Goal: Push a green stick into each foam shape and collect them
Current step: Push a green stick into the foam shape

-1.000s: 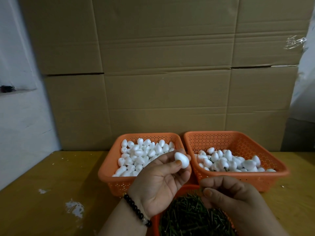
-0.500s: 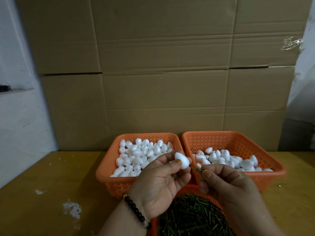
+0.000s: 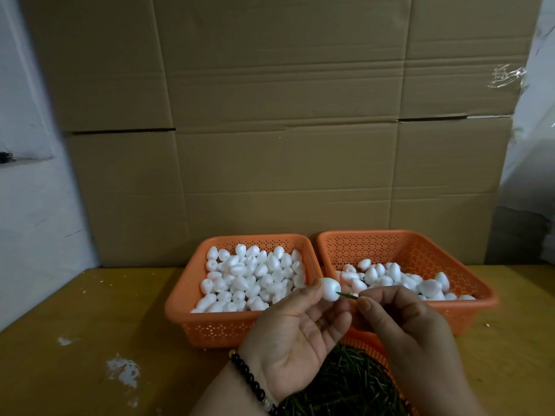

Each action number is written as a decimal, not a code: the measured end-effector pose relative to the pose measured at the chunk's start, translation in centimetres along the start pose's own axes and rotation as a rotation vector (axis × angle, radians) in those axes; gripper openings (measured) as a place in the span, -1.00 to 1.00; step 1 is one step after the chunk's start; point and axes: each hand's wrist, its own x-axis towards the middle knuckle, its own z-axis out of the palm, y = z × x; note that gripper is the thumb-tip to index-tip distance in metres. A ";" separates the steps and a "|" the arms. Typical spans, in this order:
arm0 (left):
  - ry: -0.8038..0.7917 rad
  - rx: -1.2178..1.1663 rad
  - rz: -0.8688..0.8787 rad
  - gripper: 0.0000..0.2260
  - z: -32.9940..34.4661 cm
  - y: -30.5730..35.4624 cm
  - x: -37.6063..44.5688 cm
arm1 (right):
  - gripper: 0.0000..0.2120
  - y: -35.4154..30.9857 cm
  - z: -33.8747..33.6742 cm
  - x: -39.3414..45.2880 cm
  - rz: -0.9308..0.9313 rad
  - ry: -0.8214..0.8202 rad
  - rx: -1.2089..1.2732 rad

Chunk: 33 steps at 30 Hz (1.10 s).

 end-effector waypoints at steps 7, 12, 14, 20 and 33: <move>-0.007 -0.016 0.003 -0.86 0.1 -0.1 -0.1 | -0.92 -0.3 -0.1 -0.2 -0.259 0.057 -0.265; 0.004 -0.003 0.003 -0.80 0.1 -0.3 -0.1 | -0.95 -0.2 -0.1 -0.1 -0.340 0.080 -0.372; 0.011 0.008 0.005 -0.71 0.0 -0.4 0.0 | -0.95 -0.1 -0.1 -0.1 -0.344 0.086 -0.366; 0.010 0.027 -0.003 -0.61 -0.2 -0.7 0.1 | -0.92 0.3 -0.1 -0.1 -0.352 0.077 -0.361; 0.024 0.018 -0.006 -0.64 -0.3 -0.9 0.3 | -0.88 0.4 -0.2 -0.1 -0.367 0.065 -0.446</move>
